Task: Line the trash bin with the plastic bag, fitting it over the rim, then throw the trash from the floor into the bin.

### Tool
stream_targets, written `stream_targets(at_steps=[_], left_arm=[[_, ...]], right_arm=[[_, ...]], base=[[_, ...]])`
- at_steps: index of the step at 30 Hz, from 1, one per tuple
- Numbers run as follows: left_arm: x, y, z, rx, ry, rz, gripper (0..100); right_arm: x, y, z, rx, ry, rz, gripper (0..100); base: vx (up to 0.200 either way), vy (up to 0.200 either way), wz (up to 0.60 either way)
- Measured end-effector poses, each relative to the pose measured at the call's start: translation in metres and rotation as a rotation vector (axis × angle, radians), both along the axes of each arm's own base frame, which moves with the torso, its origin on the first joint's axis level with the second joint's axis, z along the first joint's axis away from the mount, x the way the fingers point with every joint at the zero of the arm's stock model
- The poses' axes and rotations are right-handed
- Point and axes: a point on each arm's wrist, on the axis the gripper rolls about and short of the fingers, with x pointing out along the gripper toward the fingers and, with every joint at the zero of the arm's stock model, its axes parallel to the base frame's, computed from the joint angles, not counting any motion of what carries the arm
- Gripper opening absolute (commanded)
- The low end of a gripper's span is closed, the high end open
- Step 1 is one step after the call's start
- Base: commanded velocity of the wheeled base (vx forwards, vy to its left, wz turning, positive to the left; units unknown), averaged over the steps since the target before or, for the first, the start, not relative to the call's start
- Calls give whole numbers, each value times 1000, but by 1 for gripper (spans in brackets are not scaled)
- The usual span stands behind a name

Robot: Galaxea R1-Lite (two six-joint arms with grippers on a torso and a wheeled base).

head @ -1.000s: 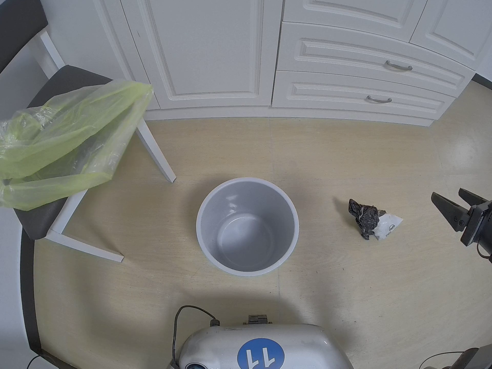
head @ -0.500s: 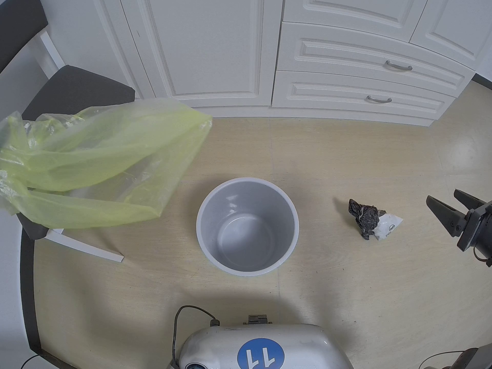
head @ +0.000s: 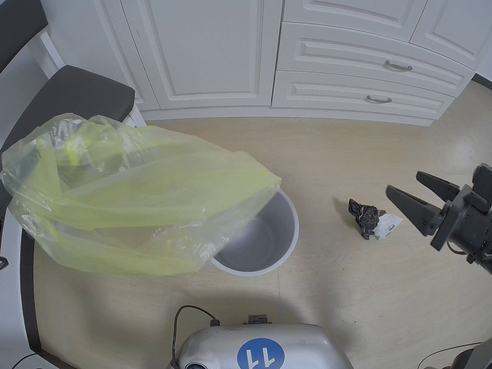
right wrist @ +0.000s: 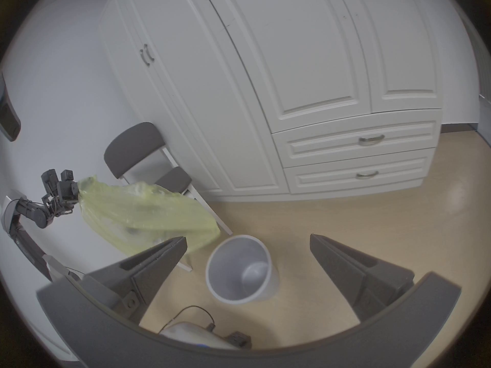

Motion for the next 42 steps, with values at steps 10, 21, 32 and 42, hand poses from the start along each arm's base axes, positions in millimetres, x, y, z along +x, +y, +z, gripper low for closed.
stream_targets(at_steps=[10,21,32,42], left_arm=[[-1,-2,-1,-2,-4,-17,0],[-7,-2,2,-10,-25,-24,0],[2,-7,-2,-6,15,-60,0],[26,-9,-1,-47,82,76,0]], right_arm=[[29,61,-26,16,-50,57,100],[23,79,-67,-202,-3,60,100],[-3,80,-49,-114,-54,146,100],[-2,97,-48,-45,-10,185,100]], base=[[0,0,0],[0,0,0],[0,0,0],[0,0,0]])
